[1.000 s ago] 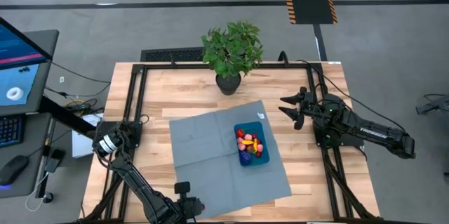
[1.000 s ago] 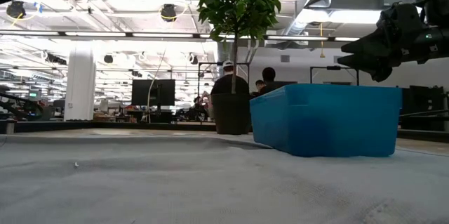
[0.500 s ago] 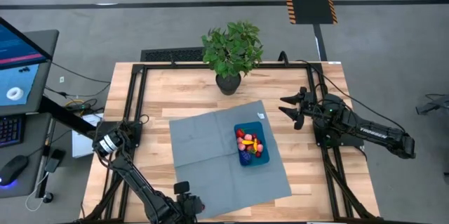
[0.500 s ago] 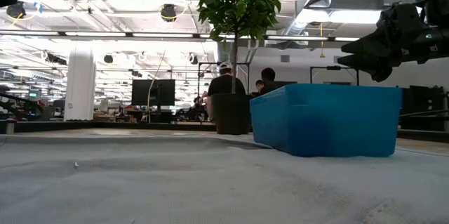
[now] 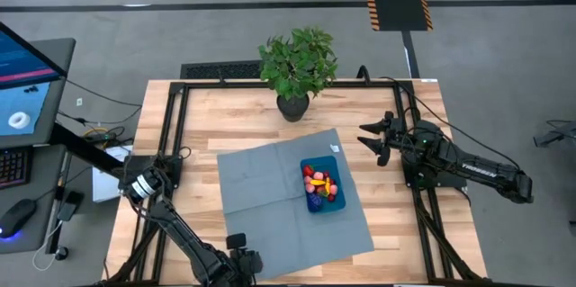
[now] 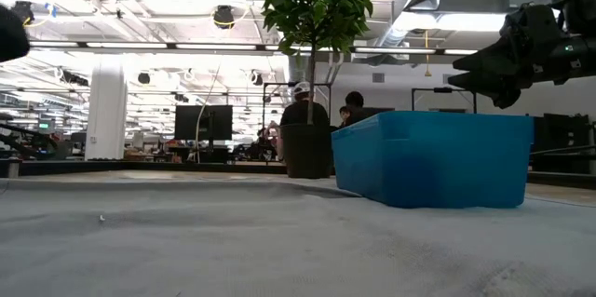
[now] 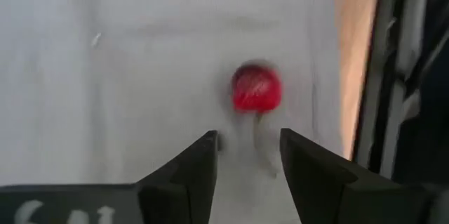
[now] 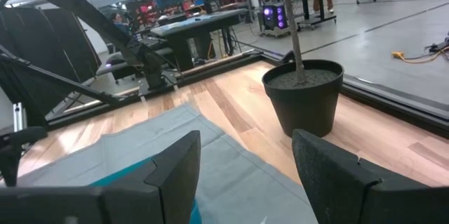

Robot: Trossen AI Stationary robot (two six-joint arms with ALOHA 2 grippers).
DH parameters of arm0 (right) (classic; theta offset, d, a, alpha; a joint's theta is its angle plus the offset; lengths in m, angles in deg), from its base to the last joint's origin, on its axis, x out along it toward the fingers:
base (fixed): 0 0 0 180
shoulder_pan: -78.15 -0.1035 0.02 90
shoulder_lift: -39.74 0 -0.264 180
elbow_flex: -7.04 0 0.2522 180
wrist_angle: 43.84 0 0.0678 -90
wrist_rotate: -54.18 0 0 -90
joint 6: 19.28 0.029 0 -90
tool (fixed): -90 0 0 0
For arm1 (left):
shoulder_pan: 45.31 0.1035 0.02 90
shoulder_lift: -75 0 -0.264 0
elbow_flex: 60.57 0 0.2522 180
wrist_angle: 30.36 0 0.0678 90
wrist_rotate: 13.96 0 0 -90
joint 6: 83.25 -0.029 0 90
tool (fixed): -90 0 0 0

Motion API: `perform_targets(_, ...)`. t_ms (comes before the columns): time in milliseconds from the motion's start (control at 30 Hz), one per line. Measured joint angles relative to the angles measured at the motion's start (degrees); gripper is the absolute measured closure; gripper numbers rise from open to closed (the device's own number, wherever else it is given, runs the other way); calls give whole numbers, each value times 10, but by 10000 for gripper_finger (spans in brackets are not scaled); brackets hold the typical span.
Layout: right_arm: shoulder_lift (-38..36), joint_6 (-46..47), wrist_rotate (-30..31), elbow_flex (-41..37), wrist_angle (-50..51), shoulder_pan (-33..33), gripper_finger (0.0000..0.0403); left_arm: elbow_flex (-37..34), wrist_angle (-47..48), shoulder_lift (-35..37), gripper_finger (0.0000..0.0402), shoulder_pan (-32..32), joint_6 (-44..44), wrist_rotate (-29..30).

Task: Pick and placing Produce into tupperware
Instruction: Put the red cherry into the bin

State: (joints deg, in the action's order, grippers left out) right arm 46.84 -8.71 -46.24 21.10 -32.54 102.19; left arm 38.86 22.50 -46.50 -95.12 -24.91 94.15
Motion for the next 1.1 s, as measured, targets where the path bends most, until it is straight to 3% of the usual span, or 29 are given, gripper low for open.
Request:
perform_targets(233,0,0,0,0,-2,0,154,1,-12,-1,287,0,-17,11)
perform_targets(533,0,0,0,0,0,0,154,1,-17,-3,395,1,-44,16)
perform_targets(700,0,0,0,0,0,0,154,1,-11,-3,400,1,-65,18)
perform_targets(800,0,0,0,0,0,0,154,22,44,-3,401,0,-69,15)
perform_targets(967,0,0,0,0,0,0,154,70,153,-3,401,-1,-85,78)
perform_targets(1100,0,0,0,0,0,0,154,82,175,-3,401,-1,-116,146)
